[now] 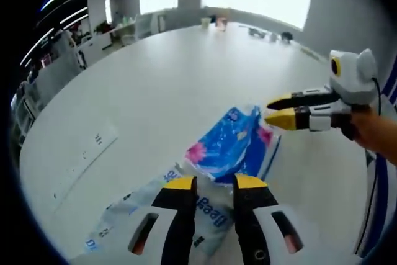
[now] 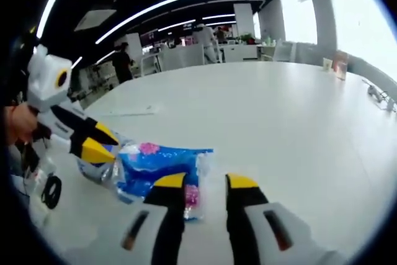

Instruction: Arrange the tabletop items into an orderly group along one side of the table until the central work area is clear of visible clutter.

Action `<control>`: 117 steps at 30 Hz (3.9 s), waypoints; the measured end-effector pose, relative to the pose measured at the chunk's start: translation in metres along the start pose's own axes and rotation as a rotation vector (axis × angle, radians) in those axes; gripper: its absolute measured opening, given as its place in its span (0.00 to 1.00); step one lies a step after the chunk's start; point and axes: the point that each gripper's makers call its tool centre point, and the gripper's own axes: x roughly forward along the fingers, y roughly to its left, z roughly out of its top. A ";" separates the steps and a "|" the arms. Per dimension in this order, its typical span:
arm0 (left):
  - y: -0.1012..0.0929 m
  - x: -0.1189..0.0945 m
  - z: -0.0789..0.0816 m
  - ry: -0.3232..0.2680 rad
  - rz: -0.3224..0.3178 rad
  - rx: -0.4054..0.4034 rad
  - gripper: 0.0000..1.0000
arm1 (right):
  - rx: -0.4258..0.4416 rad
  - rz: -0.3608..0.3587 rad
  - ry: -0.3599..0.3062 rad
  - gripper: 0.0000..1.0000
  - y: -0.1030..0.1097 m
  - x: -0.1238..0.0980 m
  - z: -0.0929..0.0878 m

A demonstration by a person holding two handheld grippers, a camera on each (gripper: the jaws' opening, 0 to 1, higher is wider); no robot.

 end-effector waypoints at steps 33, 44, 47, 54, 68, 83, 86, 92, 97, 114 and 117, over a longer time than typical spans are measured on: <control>0.002 -0.042 0.036 -0.151 -0.060 -0.028 0.48 | -0.023 0.027 -0.082 0.34 0.024 -0.027 0.041; 0.006 -0.085 0.057 -0.233 -0.093 -0.055 0.54 | -0.051 0.047 -0.122 0.36 0.047 -0.045 0.064; 0.010 -0.098 0.062 -0.253 -0.084 -0.045 0.53 | -0.056 0.054 -0.139 0.36 0.054 -0.050 0.073; 0.017 -0.126 0.069 -0.296 -0.068 -0.038 0.52 | -0.081 0.067 -0.167 0.36 0.071 -0.061 0.089; 0.024 -0.182 0.049 -0.334 -0.047 -0.045 0.52 | -0.132 0.125 -0.204 0.37 0.120 -0.088 0.107; 0.031 -0.254 0.009 -0.383 0.006 -0.079 0.52 | -0.162 0.227 -0.235 0.38 0.191 -0.118 0.116; 0.031 -0.265 -0.003 -0.385 0.014 -0.092 0.52 | -0.177 0.259 -0.226 0.38 0.211 -0.123 0.110; 0.032 -0.285 -0.034 -0.375 0.037 -0.127 0.51 | -0.197 0.336 -0.181 0.38 0.249 -0.134 0.088; 0.032 -0.302 -0.061 -0.371 0.053 -0.160 0.51 | -0.229 0.397 -0.119 0.38 0.279 -0.142 0.062; 0.027 -0.338 -0.134 -0.354 0.076 -0.251 0.50 | -0.362 0.583 0.077 0.38 0.347 -0.157 -0.006; 0.026 -0.340 -0.145 -0.345 0.075 -0.267 0.50 | -0.410 0.615 0.122 0.38 0.353 -0.155 -0.019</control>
